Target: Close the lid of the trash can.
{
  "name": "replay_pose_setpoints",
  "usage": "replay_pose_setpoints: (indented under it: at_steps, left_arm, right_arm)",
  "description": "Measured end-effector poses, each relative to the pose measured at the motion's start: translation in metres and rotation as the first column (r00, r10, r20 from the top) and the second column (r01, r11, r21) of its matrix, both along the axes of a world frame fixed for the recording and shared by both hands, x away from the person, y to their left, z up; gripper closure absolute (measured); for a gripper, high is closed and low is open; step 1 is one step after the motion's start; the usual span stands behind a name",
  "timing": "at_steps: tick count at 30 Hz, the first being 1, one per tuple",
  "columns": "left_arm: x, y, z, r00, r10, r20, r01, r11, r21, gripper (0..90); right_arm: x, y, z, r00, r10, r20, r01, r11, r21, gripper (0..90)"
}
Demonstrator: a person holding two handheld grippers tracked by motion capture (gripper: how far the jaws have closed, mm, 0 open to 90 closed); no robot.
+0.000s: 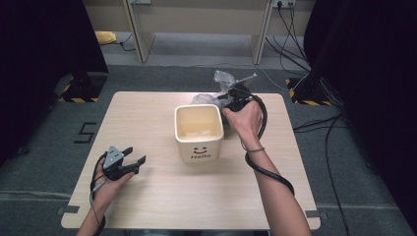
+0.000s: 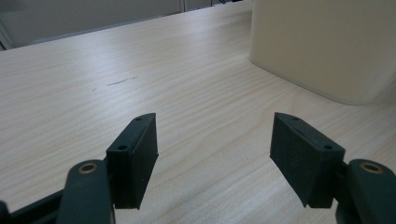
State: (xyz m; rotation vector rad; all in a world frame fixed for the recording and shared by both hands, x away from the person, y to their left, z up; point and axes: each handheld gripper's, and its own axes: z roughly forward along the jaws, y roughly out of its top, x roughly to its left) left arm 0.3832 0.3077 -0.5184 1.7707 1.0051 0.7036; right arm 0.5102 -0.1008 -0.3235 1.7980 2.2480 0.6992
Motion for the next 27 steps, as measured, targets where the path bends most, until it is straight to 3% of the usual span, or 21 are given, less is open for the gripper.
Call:
replay_pose_setpoints:
  at_steps: [8, 27]
  left_arm:
    - [0.000, -0.001, 0.000, 1.0000, 0.001, -0.001, -0.001, 1.0000, 0.006, 31.5]
    - [0.000, -0.001, 0.000, 1.0000, 0.003, 0.003, -0.003, 1.0000, 0.009, 31.6]
  right_arm:
    - [-0.008, -0.031, -0.008, 0.9995, -0.032, 0.001, 0.032, 0.999, 0.010, 51.6]
    - [-0.024, -0.069, -0.041, 0.9969, -0.003, 0.079, -0.003, 0.997, 0.071, 49.1]
